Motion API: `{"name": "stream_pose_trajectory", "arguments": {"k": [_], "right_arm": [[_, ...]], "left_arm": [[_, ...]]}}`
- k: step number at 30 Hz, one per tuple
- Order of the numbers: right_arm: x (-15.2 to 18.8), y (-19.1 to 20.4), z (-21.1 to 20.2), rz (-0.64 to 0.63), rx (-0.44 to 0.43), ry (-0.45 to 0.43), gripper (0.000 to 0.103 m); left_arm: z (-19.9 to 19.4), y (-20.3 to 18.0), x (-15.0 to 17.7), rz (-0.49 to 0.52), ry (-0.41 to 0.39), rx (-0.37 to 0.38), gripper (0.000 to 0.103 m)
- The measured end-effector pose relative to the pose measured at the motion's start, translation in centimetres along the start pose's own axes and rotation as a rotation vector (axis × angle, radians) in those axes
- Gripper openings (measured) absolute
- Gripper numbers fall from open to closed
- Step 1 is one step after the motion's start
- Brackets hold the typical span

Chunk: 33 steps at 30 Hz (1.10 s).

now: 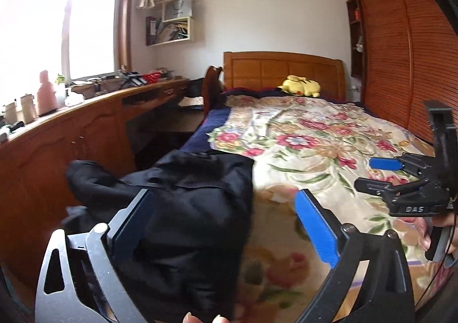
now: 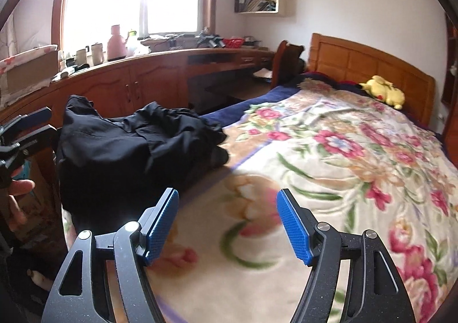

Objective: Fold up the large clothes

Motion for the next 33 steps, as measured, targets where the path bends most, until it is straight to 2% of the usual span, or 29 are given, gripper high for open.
{"name": "stream_pose_trajectory", "arguments": {"k": [8, 26, 33], "right_arm": [[3.9, -2.8, -2.9, 0.046, 0.062, -0.04, 0.084], [11.4, -9.5, -4.4, 0.245, 0.192, -0.027, 0.084], [12.8, -11.5, -4.9, 0.295, 0.243, -0.032, 0.084]], "left_arm": [[1.5, -6.8, 0.6, 0.049, 0.023, 0.076, 0.102], [5.0, -22.8, 2.3, 0.145, 0.066, 0.219, 0.102], [6.6, -27.6, 2.8, 0.16, 0.088, 0.262, 0.102]]}}
Point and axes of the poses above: each gripper's, at about its wrist camera, not at the fingertips, and z roughly the way its jaws point, y to its left, x to its underside, the point moved 4 cm from there along z, roughly the way its jaws point, and after that the axes turned 12 degrees about y, right-handed, at the moved point
